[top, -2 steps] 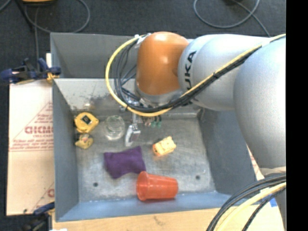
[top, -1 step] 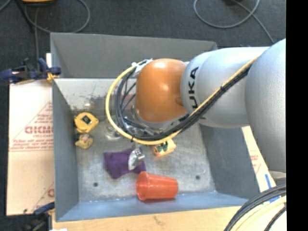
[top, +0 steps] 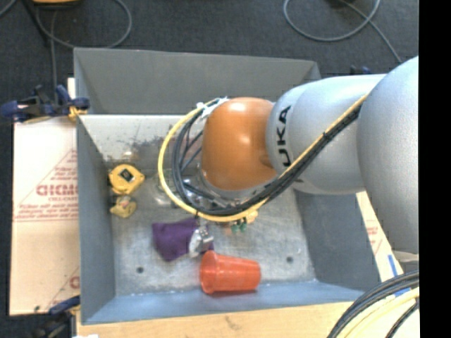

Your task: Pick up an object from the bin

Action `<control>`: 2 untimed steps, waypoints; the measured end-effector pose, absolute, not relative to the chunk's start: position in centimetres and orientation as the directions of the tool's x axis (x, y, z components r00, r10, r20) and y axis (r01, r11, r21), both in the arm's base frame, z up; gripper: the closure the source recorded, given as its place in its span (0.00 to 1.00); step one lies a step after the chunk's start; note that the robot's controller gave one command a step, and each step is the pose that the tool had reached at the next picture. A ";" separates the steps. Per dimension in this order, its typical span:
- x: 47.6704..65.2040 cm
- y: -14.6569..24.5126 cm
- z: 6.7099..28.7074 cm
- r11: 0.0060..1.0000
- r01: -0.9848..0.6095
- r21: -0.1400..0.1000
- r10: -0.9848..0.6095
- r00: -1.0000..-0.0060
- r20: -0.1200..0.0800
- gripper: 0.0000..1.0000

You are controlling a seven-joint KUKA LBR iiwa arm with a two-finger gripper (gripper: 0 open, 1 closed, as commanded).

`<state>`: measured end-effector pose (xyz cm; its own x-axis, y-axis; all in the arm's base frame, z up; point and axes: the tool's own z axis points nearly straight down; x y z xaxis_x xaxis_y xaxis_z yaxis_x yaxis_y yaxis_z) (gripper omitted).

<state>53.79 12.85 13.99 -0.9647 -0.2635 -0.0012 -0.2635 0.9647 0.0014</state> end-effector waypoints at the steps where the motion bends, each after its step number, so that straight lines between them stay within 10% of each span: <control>1: 56.0 11.4 8.4 0.961 -0.278 -0.001 -0.278 -0.960 -0.009 0.00; 2: 56.1 11.4 8.3 0.960 -0.281 0.001 -0.281 -0.960 -0.008 1.00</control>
Offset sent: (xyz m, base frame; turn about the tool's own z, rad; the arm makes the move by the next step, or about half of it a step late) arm 0.0017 -0.0148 -0.0699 0.1473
